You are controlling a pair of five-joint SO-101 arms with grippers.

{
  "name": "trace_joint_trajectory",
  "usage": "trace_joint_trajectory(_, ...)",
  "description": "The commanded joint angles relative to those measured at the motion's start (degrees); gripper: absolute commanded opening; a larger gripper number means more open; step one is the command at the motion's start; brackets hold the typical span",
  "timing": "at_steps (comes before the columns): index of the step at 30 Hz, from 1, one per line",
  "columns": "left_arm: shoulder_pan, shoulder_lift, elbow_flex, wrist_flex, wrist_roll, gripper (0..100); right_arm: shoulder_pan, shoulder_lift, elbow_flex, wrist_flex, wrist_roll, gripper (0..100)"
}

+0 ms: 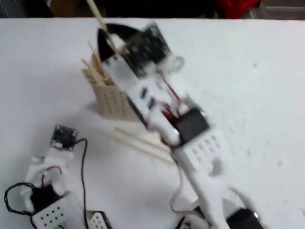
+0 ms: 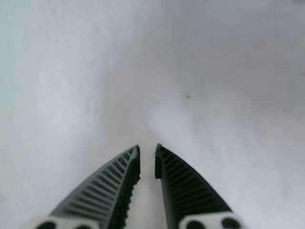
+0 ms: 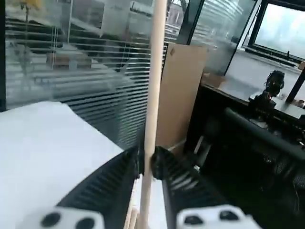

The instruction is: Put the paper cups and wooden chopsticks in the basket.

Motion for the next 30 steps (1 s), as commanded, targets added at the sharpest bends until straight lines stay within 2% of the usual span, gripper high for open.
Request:
trace_joint_trajectory(1,0.66,0.4,-0.18,0.44,0.09,8,-0.04,6.73,-4.48,-4.0,-0.53,1.8)
trace_joint_trajectory(5,0.66,0.4,-0.18,0.44,0.09,8,-0.04,9.27,1.32,-9.45,-0.44,1.8)
trace_joint_trajectory(11,0.66,0.4,-0.18,0.44,0.09,8,0.04,2.24,20.22,-20.44,-0.44,2.9)
trace_joint_trajectory(16,0.66,0.4,-0.18,0.44,0.09,8,0.48,-4.88,27.96,-17.1,-0.53,19.0)
trace_joint_trajectory(18,0.66,0.4,-0.18,0.44,0.09,8,0.48,-8.57,28.4,-12.97,-0.53,20.5)
trace_joint_trajectory(22,0.66,0.4,-0.18,0.44,0.09,8,-0.57,-18.07,28.31,-0.48,-0.53,15.5)
trace_joint_trajectory(26,0.66,0.4,-0.18,0.44,0.09,8,-0.57,-27.91,28.31,17.01,0.0,11.5)
trace_joint_trajectory(27,0.66,0.4,-0.18,0.44,0.09,8,-0.92,-29.58,28.31,21.93,0.97,12.2)
trace_joint_trajectory(30,0.66,0.4,-0.18,0.44,0.09,8,-5.23,-30.11,28.48,35.47,10.73,17.0)
